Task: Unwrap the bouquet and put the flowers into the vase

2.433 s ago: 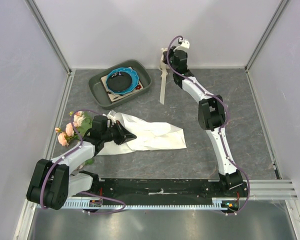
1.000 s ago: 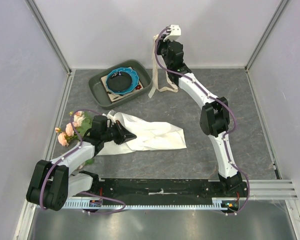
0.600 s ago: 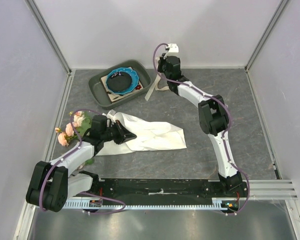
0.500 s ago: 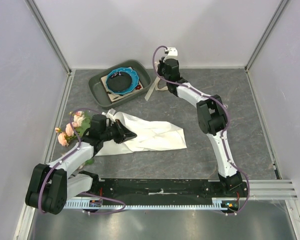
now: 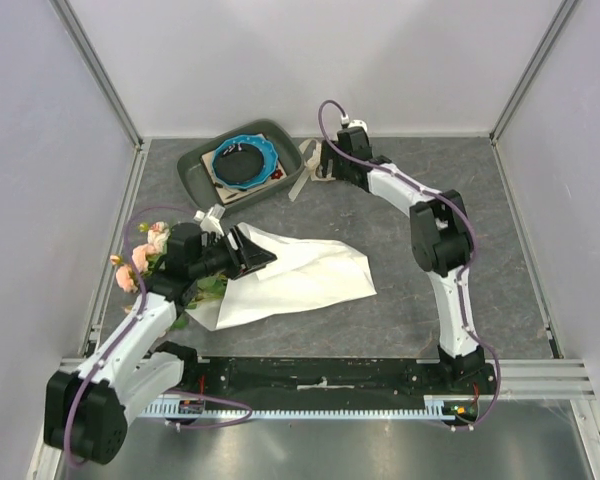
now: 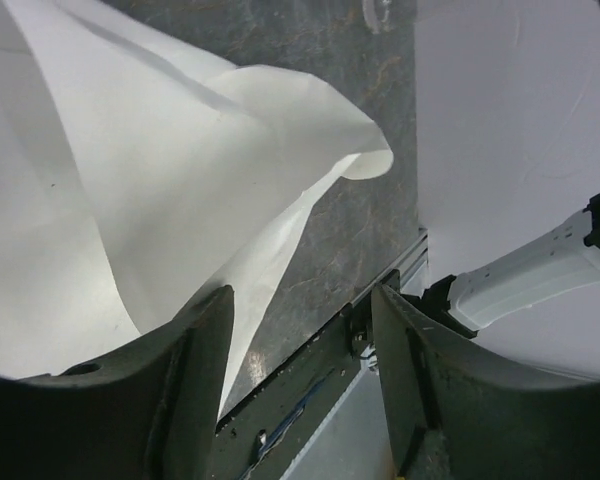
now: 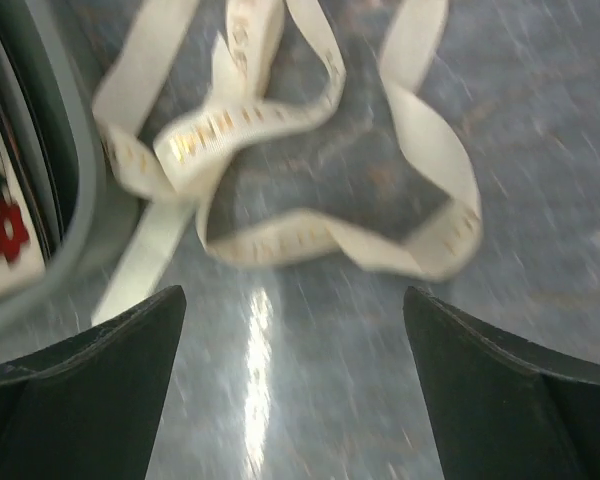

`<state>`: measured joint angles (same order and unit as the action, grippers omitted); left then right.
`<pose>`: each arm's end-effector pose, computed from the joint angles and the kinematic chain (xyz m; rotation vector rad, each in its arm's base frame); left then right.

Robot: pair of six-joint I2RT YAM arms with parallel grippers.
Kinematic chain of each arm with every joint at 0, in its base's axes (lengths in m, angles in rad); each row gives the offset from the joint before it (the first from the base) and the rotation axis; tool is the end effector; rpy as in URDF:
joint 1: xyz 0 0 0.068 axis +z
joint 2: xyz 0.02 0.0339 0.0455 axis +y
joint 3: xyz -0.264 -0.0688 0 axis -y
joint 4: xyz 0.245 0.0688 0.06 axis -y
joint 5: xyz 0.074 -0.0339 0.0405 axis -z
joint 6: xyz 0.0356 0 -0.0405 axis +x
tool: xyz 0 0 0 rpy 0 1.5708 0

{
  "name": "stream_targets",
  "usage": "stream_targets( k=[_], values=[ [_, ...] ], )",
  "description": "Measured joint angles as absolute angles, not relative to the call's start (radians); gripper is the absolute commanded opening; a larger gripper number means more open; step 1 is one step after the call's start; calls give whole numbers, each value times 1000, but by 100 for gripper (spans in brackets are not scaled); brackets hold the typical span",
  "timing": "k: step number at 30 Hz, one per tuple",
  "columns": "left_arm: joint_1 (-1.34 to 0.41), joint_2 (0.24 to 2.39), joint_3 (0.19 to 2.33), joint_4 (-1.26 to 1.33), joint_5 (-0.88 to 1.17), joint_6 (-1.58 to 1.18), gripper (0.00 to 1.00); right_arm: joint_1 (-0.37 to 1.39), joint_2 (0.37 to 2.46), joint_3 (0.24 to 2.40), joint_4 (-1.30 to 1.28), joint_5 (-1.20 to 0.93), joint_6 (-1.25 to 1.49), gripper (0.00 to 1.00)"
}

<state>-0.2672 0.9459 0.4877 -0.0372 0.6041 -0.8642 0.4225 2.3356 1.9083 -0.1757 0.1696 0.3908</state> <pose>0.1902 -0.0730 0.2239 -0.2567 2.2262 -1.2838 0.4954 0.2161 0.1952 0.0627 2.1768 0.2824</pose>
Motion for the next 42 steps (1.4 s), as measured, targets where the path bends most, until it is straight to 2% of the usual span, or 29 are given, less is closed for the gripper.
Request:
stream_targets(
  k=[2, 8, 12, 15, 17, 18, 21, 23, 27, 31, 33, 38, 39, 42],
  values=[
    [-268, 910, 519, -76, 603, -845, 76, 419, 2239, 1806, -220, 163, 386, 98],
    [-268, 875, 590, -163, 604, -793, 82, 445, 1876, 1473, -263, 138, 364, 96],
    [-266, 865, 625, -234, 603, -764, 84, 506, 1639, 1268, -278, 175, 350, 94],
    [-263, 854, 679, -290, 600, -739, 78, 561, 1471, 1096, -318, 226, 342, 87],
    [-263, 841, 706, -311, 595, -729, 73, 585, 1390, 1001, -343, 244, 345, 72],
    [-263, 828, 715, -318, 586, -722, 72, 601, 1339, 943, -373, 250, 351, 59],
    [-263, 779, 723, -342, 559, -711, 71, 668, 1218, 817, -421, 242, 375, 47],
    [-260, 746, 723, -358, 542, -710, 78, 727, 1151, 755, -410, 214, 388, 47],
    [-258, 716, 723, -369, 517, -709, 80, 799, 1119, 695, -308, 110, 416, 48],
    [-258, 716, 699, -370, 516, -710, 77, 800, 1257, 730, -176, 78, 424, 55],
    [-258, 714, 669, -374, 518, -712, 79, 799, 1367, 801, -150, 88, 412, 61],
    [-258, 741, 597, -413, 534, -714, 82, 717, 1620, 1034, -78, 53, 366, 68],
    [-258, 757, 588, -421, 535, -714, 82, 693, 1655, 1067, -73, 44, 362, 77],
    [-258, 807, 580, -443, 532, -714, 82, 617, 1750, 1150, -60, -2, 345, 92]
  ],
)
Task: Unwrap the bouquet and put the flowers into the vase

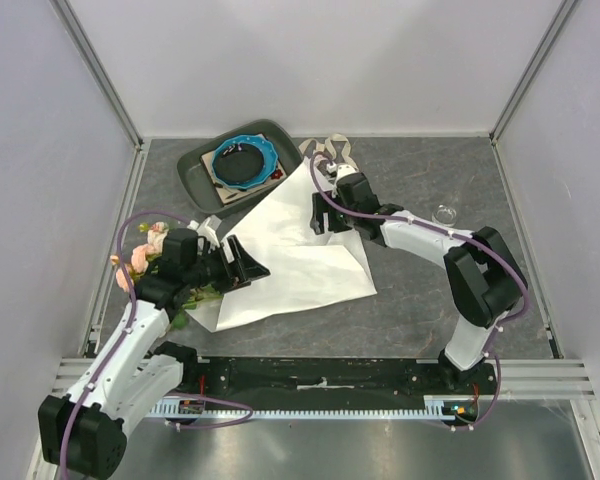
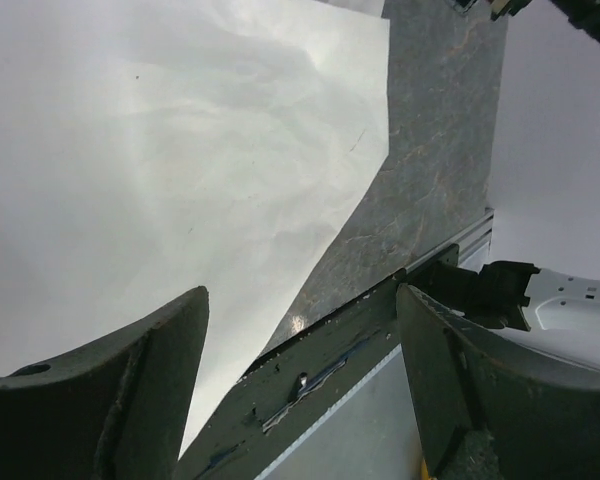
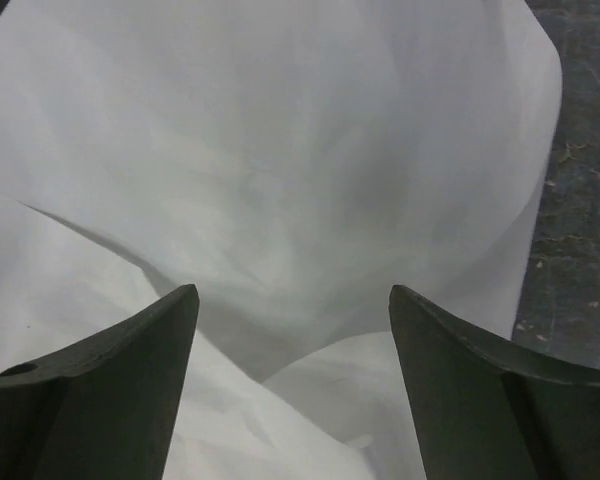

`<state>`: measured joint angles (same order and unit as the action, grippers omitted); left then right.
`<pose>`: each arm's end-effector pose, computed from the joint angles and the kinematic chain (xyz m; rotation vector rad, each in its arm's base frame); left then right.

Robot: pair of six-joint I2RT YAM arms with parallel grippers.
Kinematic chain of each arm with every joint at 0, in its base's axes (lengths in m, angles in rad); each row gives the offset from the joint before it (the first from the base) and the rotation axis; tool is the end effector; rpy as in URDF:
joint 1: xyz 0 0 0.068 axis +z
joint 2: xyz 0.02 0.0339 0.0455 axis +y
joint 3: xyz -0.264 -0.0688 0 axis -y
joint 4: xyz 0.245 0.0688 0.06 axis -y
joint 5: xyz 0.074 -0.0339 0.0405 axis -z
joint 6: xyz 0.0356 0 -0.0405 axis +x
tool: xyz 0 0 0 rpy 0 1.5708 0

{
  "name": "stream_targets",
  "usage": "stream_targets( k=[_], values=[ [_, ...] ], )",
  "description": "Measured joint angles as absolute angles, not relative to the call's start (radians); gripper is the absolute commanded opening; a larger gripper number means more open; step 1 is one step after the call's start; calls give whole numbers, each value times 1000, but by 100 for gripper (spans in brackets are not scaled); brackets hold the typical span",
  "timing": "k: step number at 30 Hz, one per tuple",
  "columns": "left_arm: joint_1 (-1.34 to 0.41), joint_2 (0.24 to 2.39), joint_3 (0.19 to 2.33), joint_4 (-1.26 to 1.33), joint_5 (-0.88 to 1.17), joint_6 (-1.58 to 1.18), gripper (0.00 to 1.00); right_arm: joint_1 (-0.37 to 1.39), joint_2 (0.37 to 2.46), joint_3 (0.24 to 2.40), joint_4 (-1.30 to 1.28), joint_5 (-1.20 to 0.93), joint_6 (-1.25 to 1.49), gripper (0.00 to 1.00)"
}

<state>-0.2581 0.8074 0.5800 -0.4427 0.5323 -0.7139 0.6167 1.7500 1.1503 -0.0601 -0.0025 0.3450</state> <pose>0.1614 -0.0613 0.2424 -0.2294 2.3611 -1.0981 0.3179 0.2255 0.2173 -0.3106 2.2618 0.5198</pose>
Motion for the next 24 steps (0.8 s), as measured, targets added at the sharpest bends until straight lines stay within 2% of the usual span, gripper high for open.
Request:
stream_targets(
  k=[4, 15, 24],
  values=[
    [-257, 831, 579, -448, 529, -716, 82, 543, 1766, 1143, -74, -73, 328, 98],
    [-257, 895, 578, -360, 562, -750, 82, 502, 1715, 962, -30, -392, 256, 98],
    [-257, 892, 578, -312, 587, -772, 81, 528, 1718, 954, 9, -572, 255, 90]
  ],
)
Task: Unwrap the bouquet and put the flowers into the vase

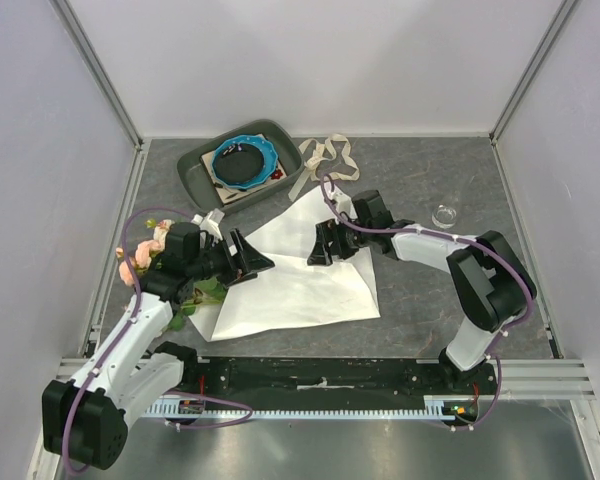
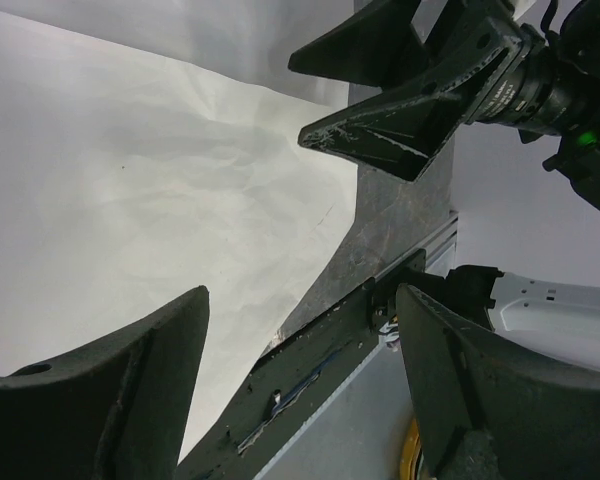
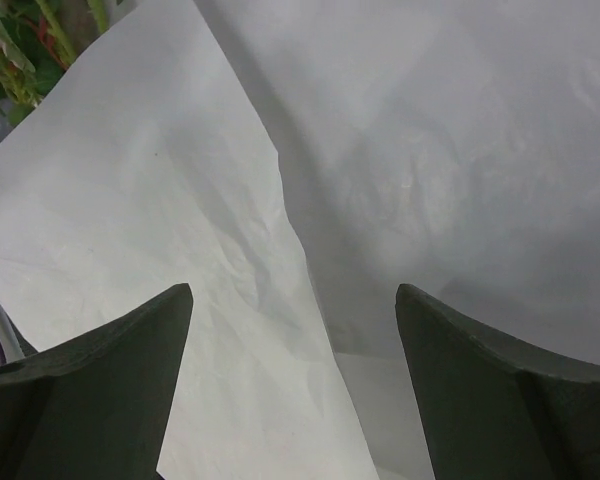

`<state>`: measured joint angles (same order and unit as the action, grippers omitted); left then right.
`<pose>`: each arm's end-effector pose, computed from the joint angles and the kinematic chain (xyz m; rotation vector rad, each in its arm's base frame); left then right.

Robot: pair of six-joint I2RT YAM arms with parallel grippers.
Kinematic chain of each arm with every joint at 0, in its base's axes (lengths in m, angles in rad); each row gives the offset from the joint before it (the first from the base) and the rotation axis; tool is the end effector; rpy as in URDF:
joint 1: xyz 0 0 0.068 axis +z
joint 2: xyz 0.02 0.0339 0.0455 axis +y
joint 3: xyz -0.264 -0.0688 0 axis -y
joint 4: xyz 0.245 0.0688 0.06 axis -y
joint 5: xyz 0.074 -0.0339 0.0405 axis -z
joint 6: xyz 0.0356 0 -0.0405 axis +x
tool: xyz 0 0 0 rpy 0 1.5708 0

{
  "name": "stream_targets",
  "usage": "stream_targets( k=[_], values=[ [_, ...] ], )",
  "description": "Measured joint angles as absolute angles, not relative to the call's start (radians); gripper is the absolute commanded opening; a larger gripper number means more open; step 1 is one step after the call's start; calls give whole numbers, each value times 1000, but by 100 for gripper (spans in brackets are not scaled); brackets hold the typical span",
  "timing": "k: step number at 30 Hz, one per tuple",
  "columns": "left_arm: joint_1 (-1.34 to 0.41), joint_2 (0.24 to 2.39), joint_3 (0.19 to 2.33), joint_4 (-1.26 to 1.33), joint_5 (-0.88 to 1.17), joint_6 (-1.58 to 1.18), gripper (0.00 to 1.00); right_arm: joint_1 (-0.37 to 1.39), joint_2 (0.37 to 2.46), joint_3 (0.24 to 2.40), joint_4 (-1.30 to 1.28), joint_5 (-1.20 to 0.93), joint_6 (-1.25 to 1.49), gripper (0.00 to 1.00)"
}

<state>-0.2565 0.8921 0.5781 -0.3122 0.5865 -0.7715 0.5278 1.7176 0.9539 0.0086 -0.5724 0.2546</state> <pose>0.1786 -0.0672 0.2396 -0.2445 2.3325 -1.1917 0.2950 0.1943 0.1773 -0.6276 2.3303 1.0457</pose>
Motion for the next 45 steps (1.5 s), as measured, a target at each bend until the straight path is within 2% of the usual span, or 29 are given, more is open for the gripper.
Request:
stream_targets(
  k=[3, 6, 7, 9, 10, 13, 16, 18, 21, 23, 24, 27, 32, 37, 42, 45],
  values=[
    [-257, 886, 578, -305, 587, -774, 81, 561, 1729, 955, 2, -565, 236, 88],
    [-257, 885, 578, -303, 590, -775, 81, 611, 1752, 968, -40, -525, 202, 74],
    [-257, 885, 579, -303, 594, -775, 81, 626, 1760, 974, -53, -514, 192, 62],
    [-257, 885, 579, -303, 603, -775, 80, 652, 1767, 987, -75, -499, 174, 51],
    [-257, 884, 579, -303, 604, -775, 80, 661, 1767, 991, -84, -495, 170, 37],
    [-257, 885, 588, -304, 605, -775, 79, 677, 1756, 995, -100, -482, 168, 16],
    [-256, 885, 611, -304, 605, -776, 78, 686, 1700, 995, -141, -469, 167, 9],
    [-253, 886, 634, -304, 606, -776, 77, 691, 1628, 994, -173, -465, 168, 9],
    [-243, 897, 675, -304, 607, -776, 77, 701, 1502, 980, -207, -471, 169, 16],
    [-231, 907, 705, -303, 609, -775, 77, 710, 1406, 947, -217, -488, 179, 24],
    [-225, 912, 719, -302, 609, -776, 77, 712, 1374, 931, -223, -500, 186, 32],
    [-201, 929, 751, -296, 614, -775, 77, 729, 1278, 839, -234, -562, 227, 45],
    [-165, 956, 769, -294, 638, -774, 76, 769, 1172, 704, -281, -638, 298, 65],
    [-154, 1002, 770, -277, 689, -765, 73, 772, 1074, 643, -293, -684, 344, 67],
    [-171, 1104, 759, -235, 780, -751, 68, 772, 1094, 628, -279, -697, 367, 69],
    [-246, 1183, 735, -215, 797, -736, 63, 772, 1110, 628, -266, -703, 377, 71]
  ],
)
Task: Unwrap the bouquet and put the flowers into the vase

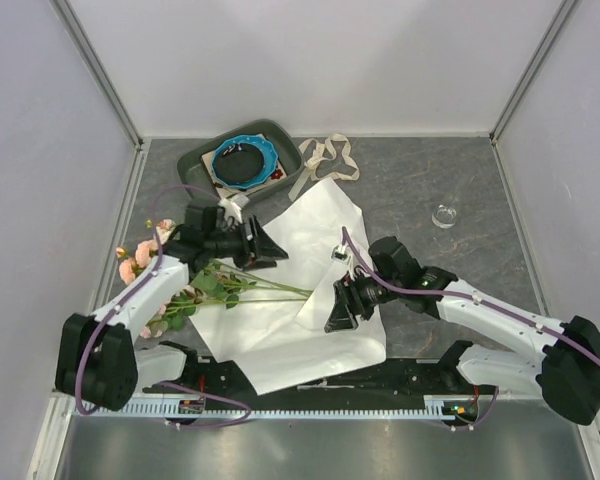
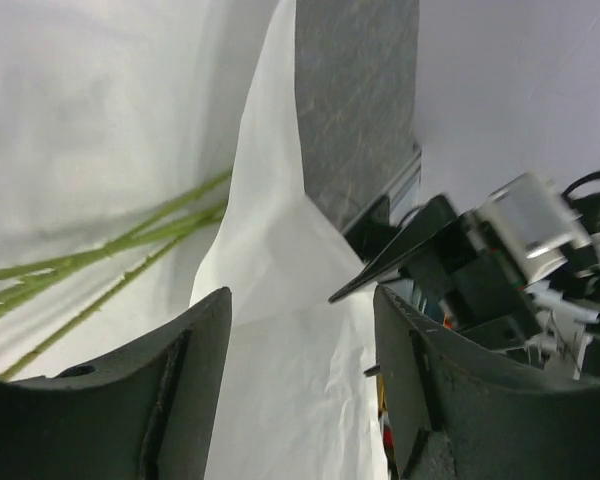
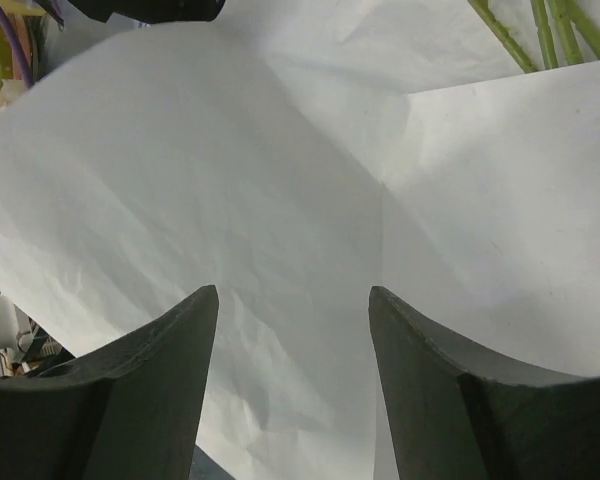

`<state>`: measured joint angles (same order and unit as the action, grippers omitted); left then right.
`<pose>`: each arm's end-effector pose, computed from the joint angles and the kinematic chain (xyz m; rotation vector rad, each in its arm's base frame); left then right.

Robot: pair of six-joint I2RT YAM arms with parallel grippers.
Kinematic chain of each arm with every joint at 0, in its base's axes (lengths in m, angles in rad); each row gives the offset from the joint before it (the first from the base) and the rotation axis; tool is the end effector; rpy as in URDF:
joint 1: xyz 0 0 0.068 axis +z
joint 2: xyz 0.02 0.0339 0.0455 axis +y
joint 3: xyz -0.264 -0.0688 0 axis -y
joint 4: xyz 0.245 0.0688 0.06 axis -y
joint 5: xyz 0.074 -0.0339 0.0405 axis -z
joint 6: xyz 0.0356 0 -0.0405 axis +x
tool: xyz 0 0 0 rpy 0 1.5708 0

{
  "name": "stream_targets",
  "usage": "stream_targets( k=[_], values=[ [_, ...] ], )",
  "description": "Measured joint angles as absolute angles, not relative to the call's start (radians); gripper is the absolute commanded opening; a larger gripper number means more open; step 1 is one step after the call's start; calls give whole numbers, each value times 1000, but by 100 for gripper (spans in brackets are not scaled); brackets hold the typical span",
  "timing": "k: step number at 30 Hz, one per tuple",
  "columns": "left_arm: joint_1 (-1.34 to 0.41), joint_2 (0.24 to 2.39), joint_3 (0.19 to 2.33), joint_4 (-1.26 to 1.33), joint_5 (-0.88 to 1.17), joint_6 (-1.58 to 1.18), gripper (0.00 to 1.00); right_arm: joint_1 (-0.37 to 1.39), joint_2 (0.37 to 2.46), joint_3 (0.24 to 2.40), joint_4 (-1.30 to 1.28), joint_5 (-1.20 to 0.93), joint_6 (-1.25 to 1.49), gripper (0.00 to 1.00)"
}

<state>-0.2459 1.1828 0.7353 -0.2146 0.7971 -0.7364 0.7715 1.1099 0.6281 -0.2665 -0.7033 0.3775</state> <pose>0.2314 -0.0843 0.2452 -0.1006 2.3712 -1.3987 0.1428 0.1710 0.2208 -0.8750 2.3556 1.3523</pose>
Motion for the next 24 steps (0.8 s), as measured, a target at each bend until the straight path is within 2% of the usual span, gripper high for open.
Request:
stream_targets(
  k=[1, 3, 5, 9, 12, 15, 21, 22, 24],
  values=[
    [-285, 1209, 725, -207, 796, -733, 63, 772, 1110, 628, -262, -702, 382, 73],
    [-369, 1254, 701, -197, 793, -730, 62, 770, 1105, 633, -263, -667, 392, 86],
    [-455, 1285, 663, -182, 786, -728, 62, 761, 1098, 658, -289, -562, 410, 90],
    [-501, 1290, 601, -163, 778, -729, 62, 617, 1121, 719, -297, -374, 447, 93],
    [-499, 1290, 593, -140, 758, -730, 62, 466, 1218, 741, -247, -272, 456, 95],
    [-499, 1291, 593, -113, 745, -730, 62, 395, 1354, 762, -210, -223, 439, 96],
    [-499, 1305, 594, -71, 735, -739, 62, 293, 1604, 798, -60, -299, 391, 88],
    [-499, 1304, 594, -66, 735, -740, 62, 285, 1618, 804, -14, -308, 387, 78],
    [-499, 1303, 594, -62, 733, -742, 62, 279, 1654, 807, 49, -342, 376, 67]
  ],
)
